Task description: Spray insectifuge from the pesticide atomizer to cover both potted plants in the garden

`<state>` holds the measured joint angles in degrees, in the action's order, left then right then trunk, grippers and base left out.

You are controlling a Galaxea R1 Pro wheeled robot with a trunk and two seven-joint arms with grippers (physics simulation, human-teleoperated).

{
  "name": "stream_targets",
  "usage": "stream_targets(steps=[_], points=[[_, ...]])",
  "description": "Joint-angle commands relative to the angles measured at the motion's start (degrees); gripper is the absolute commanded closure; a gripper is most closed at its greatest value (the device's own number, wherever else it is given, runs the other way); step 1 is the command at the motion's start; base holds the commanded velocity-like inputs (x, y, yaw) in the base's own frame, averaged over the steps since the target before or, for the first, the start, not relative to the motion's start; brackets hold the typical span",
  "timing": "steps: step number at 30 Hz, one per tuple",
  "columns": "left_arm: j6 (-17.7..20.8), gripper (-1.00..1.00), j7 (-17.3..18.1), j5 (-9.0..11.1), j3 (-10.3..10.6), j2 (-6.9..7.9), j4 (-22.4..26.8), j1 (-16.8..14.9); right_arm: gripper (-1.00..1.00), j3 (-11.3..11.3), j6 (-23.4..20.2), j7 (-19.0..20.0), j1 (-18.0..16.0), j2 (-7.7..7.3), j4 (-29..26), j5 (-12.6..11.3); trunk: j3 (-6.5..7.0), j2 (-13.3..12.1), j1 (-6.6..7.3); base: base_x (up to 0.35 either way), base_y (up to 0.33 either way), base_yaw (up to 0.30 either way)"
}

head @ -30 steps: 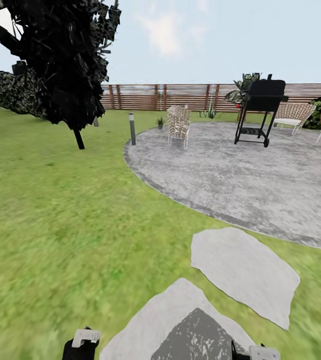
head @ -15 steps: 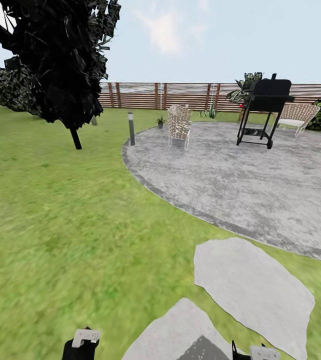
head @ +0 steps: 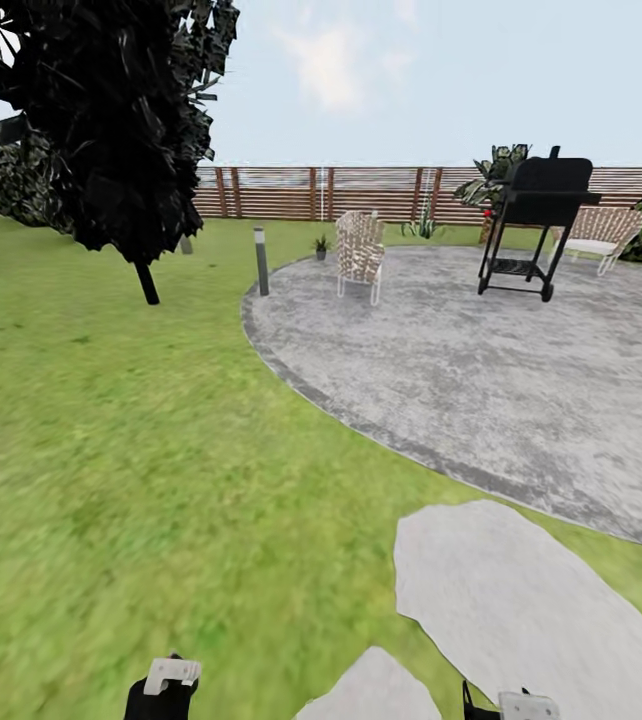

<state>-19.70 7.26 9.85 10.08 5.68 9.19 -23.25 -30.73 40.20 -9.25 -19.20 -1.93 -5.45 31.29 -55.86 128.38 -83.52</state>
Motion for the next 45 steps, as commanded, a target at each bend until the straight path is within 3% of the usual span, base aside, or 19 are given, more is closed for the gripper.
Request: stream_targets(steps=[1,45], points=[[-0.2,1.0,0.2,0.6,0.4,0.03,-0.1,0.0,-1.0,-0.2,0.1,-0.4,0.0,-0.01,0.1,0.6,-0.05,0.0,-0.03,0.34,0.0,0.0],[-0.2,1.0,0.2,0.6,0.4,0.03,-0.1,0.0,-1.0,-0.2,0.1,-0.4,0.0,0.08,0.2,0.6,-0.05,0.0,-0.03,0.34,0.0,0.0]])
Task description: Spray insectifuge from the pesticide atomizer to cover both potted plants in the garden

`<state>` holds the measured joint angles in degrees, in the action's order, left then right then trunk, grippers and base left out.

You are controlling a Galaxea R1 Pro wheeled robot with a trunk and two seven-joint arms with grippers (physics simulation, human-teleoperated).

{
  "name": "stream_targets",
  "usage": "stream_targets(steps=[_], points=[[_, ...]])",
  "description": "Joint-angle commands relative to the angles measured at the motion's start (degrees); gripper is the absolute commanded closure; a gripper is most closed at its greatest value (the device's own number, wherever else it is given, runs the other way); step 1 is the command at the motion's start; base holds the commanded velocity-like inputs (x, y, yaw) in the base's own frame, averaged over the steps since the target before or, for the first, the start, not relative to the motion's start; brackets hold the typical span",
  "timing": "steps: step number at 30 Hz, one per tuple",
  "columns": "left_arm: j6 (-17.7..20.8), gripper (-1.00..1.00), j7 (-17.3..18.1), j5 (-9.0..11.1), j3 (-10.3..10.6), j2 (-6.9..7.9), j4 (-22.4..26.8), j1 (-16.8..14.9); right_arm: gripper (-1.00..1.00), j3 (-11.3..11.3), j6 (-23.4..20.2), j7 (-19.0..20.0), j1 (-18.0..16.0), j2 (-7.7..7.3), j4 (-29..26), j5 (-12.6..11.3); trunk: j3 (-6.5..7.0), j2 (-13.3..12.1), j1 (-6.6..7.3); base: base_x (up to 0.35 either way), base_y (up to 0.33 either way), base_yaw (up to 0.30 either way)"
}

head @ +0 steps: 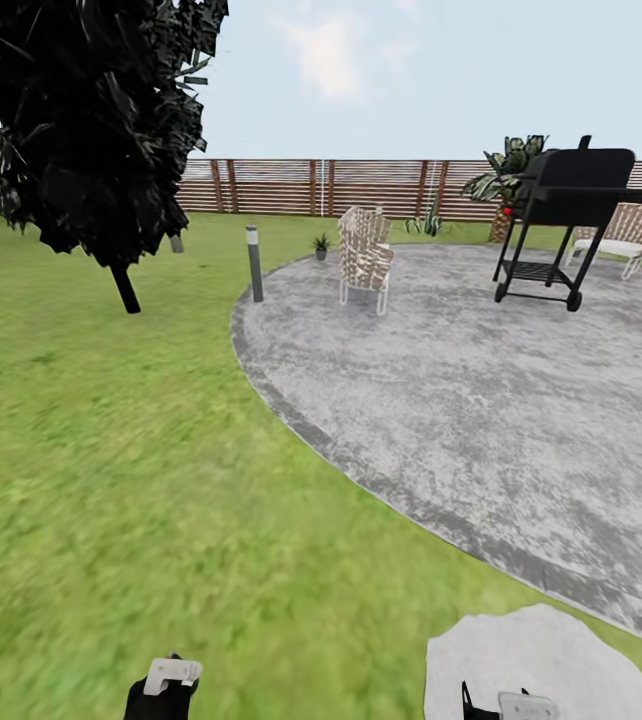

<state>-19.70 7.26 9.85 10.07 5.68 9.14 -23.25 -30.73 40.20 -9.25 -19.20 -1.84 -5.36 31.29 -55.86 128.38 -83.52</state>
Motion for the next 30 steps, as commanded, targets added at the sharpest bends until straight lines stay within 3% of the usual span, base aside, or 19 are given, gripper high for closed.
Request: stream_targets(steps=[1,30], points=[[-0.2,1.0,0.2,0.6,0.4,0.03,-0.1,0.0,-1.0,-0.2,0.1,-0.4,0.0,-0.01,0.1,0.6,-0.05,0.0,-0.03,0.34,0.0,0.0],[-0.2,1.0,0.2,0.6,0.4,0.03,0.0,0.0,-1.0,-0.2,0.1,-0.4,0.0,-0.01,0.1,0.6,-0.05,0.0,-0.03,0.34,0.0,0.0]])
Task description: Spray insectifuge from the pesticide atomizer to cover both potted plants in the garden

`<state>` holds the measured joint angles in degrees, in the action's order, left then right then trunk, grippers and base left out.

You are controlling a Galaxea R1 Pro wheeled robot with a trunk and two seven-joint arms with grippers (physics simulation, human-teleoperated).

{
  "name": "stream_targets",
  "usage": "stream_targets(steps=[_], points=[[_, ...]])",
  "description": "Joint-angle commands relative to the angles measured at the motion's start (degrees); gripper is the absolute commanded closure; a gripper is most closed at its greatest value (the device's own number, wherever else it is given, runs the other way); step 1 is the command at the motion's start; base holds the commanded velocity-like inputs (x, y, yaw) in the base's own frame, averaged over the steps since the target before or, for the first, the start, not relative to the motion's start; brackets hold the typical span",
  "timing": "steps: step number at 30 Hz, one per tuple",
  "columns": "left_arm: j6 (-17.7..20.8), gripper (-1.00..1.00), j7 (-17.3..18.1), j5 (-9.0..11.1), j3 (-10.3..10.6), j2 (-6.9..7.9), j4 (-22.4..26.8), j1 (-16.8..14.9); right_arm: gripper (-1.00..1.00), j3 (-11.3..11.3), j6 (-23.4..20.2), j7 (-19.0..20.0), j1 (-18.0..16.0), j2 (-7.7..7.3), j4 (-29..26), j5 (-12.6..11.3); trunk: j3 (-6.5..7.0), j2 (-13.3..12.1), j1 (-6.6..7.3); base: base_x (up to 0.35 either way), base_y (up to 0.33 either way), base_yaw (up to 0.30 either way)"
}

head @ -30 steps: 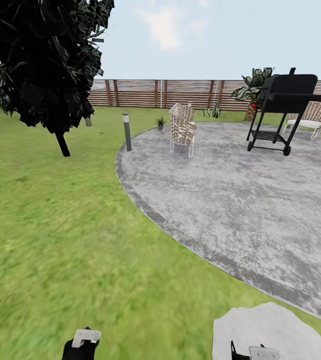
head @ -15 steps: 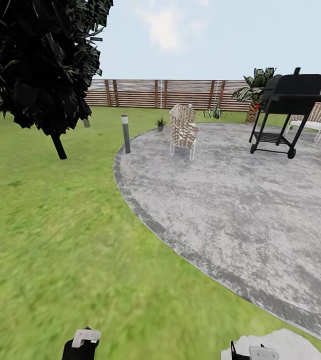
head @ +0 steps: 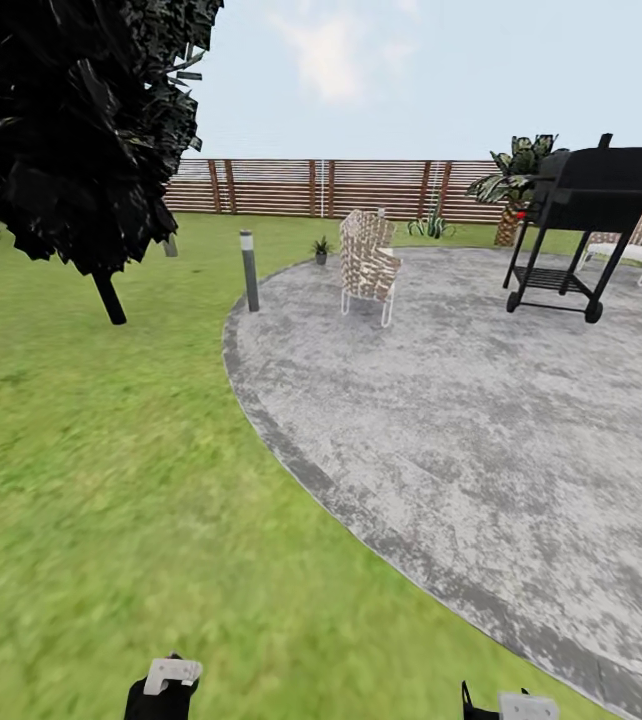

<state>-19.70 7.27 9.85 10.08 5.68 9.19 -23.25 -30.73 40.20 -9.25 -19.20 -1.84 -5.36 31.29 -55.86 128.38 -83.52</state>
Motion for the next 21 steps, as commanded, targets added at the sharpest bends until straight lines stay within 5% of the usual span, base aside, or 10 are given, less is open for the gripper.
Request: stream_targets(steps=[1,21], points=[[-0.2,1.0,0.2,0.6,0.4,0.03,-0.1,0.0,-1.0,-0.2,0.1,-0.4,0.0,0.0,0.1,0.6,-0.05,0.0,-0.03,0.34,0.0,0.0],[-0.2,1.0,0.2,0.6,0.4,0.03,-0.1,0.0,-1.0,-0.2,0.1,-0.4,0.0,0.0,0.1,0.6,-0.05,0.0,-0.03,0.34,0.0,0.0]])
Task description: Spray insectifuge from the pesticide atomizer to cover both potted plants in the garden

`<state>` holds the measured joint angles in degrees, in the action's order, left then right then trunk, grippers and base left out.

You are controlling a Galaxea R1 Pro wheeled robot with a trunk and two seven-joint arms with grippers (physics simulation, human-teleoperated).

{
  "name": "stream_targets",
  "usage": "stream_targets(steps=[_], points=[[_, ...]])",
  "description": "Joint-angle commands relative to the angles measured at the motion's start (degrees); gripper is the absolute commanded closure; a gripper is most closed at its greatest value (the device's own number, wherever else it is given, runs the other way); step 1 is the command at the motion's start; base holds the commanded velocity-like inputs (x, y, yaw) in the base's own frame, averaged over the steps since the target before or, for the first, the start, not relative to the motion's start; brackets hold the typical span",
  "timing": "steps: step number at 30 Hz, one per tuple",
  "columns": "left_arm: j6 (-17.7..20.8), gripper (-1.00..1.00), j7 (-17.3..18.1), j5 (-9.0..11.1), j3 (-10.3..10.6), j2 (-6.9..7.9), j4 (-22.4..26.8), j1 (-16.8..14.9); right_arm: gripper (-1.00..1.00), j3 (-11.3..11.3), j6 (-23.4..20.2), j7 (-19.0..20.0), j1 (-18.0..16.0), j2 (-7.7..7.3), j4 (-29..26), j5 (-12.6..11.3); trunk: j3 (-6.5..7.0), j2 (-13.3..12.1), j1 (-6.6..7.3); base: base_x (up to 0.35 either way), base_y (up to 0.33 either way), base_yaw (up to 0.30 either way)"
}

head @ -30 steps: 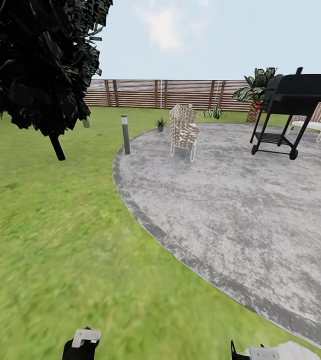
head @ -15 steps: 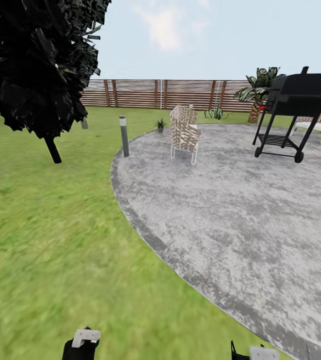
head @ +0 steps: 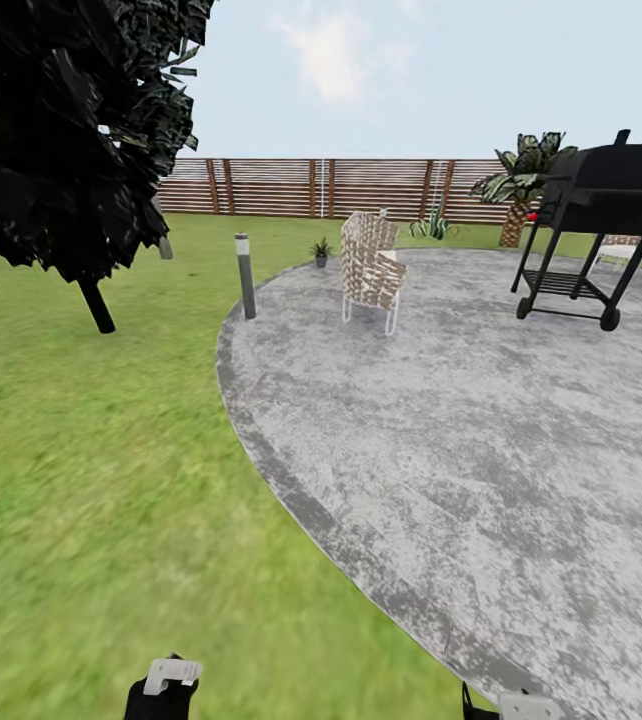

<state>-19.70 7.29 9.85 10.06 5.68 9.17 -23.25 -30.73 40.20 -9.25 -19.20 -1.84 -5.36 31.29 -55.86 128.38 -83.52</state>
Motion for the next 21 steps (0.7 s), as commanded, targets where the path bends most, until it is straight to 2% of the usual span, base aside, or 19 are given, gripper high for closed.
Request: stream_targets(steps=[1,21], points=[[-0.2,1.0,0.2,0.6,0.4,0.03,0.0,0.0,-1.0,-0.2,0.1,-0.4,0.0,-0.01,0.1,0.6,-0.05,0.0,-0.03,0.34,0.0,0.0],[-0.2,1.0,0.2,0.6,0.4,0.03,0.0,0.0,-1.0,-0.2,0.1,-0.4,0.0,-0.01,0.1,0.6,-0.05,0.0,-0.03,0.34,0.0,0.0]])
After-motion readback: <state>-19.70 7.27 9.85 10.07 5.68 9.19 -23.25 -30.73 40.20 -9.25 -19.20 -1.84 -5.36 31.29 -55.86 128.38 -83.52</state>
